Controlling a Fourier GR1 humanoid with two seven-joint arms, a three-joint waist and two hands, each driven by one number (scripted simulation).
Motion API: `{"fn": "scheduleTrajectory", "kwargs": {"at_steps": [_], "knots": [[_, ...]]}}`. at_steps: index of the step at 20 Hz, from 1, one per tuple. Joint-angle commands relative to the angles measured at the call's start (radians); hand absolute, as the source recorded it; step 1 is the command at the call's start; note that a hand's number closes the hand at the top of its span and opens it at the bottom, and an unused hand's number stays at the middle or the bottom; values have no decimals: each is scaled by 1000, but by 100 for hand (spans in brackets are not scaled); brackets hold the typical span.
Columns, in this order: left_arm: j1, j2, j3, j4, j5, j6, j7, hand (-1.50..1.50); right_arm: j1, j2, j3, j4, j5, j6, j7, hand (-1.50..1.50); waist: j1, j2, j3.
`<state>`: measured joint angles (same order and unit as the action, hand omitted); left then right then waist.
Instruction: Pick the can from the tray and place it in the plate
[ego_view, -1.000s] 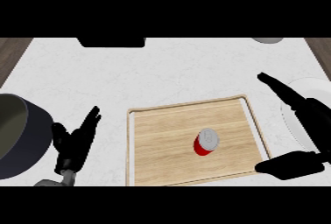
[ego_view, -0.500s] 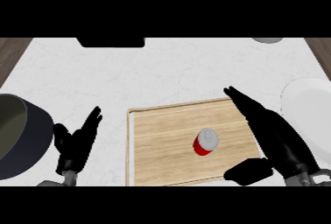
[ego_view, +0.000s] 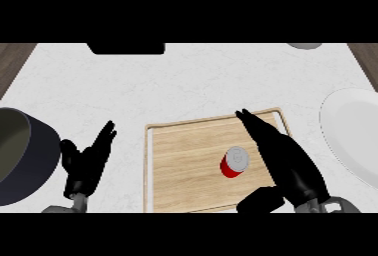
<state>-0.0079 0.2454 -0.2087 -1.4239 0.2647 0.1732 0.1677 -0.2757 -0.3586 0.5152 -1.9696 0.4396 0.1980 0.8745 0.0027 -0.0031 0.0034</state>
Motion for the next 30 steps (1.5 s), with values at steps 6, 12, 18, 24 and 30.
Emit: {"fn": "scheduleTrajectory", "kwargs": {"at_steps": [6, 12, 18, 24, 30], "knots": [[-9, -38, 16, 5, -28, -24, 37, 0, 11, 97, 55, 107, 210, 27, 31, -150, -1, 3, -4], [35, -72, 16, 50, -80, -41, -35, 0, 64, 126, 12, 178, 256, 16, -85, -150, -1, 3, -3], [61, -107, 3, -36, -108, -5, 36, 0, 73, 162, 2, 207, 260, 80, -107, -150, -1, 3, -3], [22, -67, 76, 22, -85, -72, 10, 0, 30, 143, 26, 316, 332, 104, -237, 150, 0, 3, -3], [9, -84, 104, 60, -91, -99, 2, 0, -15, 178, -31, 319, 391, 142, -246, 150, -2, 3, -4]]}}
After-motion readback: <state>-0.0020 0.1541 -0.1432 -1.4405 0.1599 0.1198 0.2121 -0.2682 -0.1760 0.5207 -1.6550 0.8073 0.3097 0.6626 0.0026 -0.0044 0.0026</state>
